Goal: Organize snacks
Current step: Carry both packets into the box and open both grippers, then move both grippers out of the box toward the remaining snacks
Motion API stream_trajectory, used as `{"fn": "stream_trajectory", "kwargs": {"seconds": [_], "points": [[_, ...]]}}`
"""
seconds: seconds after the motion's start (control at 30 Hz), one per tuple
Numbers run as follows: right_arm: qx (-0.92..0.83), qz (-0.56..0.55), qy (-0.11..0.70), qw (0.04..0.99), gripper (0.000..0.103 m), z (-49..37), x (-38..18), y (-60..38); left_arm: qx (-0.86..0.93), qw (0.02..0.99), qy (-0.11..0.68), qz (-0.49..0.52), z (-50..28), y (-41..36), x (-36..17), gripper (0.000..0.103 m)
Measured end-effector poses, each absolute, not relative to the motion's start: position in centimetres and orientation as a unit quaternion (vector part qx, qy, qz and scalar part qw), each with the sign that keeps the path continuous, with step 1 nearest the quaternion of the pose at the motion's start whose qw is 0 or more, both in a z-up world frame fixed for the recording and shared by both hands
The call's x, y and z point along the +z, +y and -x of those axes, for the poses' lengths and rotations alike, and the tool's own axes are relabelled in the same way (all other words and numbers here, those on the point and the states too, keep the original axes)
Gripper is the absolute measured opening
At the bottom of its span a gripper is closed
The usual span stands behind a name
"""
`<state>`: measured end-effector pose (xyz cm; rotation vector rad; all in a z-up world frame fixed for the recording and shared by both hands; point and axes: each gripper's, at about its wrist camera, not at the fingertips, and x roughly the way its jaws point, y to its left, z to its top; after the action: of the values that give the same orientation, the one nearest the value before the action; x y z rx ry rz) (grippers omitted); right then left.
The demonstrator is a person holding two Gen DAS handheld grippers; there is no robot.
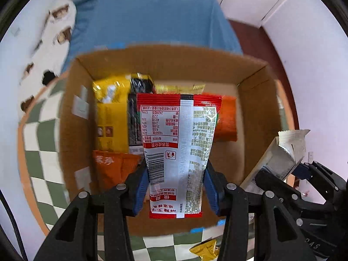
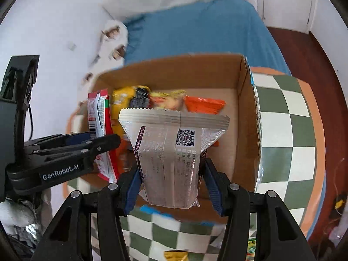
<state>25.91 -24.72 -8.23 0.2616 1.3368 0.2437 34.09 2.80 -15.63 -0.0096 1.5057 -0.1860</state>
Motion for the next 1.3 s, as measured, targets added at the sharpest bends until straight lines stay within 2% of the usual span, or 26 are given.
{"fn": "stream_trajectory", "kwargs": {"seconds": [0.13,0.3,0.33,0.37,0.4,0.43,0.47,0.87,1.3], "points": [[0.11,-0.111,0.663,0.732,0.057,-27.8,-11.3,-24.3,-0.083,0.693,0.716,0.008,-34.9,2.7,-18.8,0.044],[0.112,-0.092,0.72,0.679,0.059,-29.0,-14.7,-23.2,-0.067,0.676,0.734,0.007,-35.3,2.7,-20.9,0.051],[0.109,-0.091,0.73,0.668,0.064,-29.3,-15.6,-23.1,-0.068,0.675,0.735,0.014,-35.5,2.9,-21.1,0.052],[0.103,-0.085,0.74,0.659,0.077,-29.5,-16.4,-22.9,-0.067,0.675,0.734,0.02,-35.5,3.0,-21.1,0.054],[0.096,-0.079,0.743,0.658,0.083,-29.6,-16.8,-22.8,-0.068,0.676,0.734,0.024,-35.5,3.2,-21.2,0.056],[0.093,-0.078,0.74,0.661,0.088,-29.7,-16.9,-22.8,-0.067,0.677,0.733,0.025,-35.4,3.4,-21.1,0.065],[0.09,-0.079,0.736,0.666,0.088,-29.8,-16.9,-22.9,-0.065,0.679,0.731,0.023,-35.3,3.5,-21.0,0.069],[0.062,-0.078,0.688,0.719,0.088,-28.1,-13.9,-23.7,-0.059,0.729,0.682,0.017,-32.4,4.6,-17.1,0.07],[0.05,-0.061,0.594,0.8,0.088,-21.3,-8.8,-23.5,-0.05,0.82,0.57,-0.01,-25.6,4.4,-10.0,0.07]]}}
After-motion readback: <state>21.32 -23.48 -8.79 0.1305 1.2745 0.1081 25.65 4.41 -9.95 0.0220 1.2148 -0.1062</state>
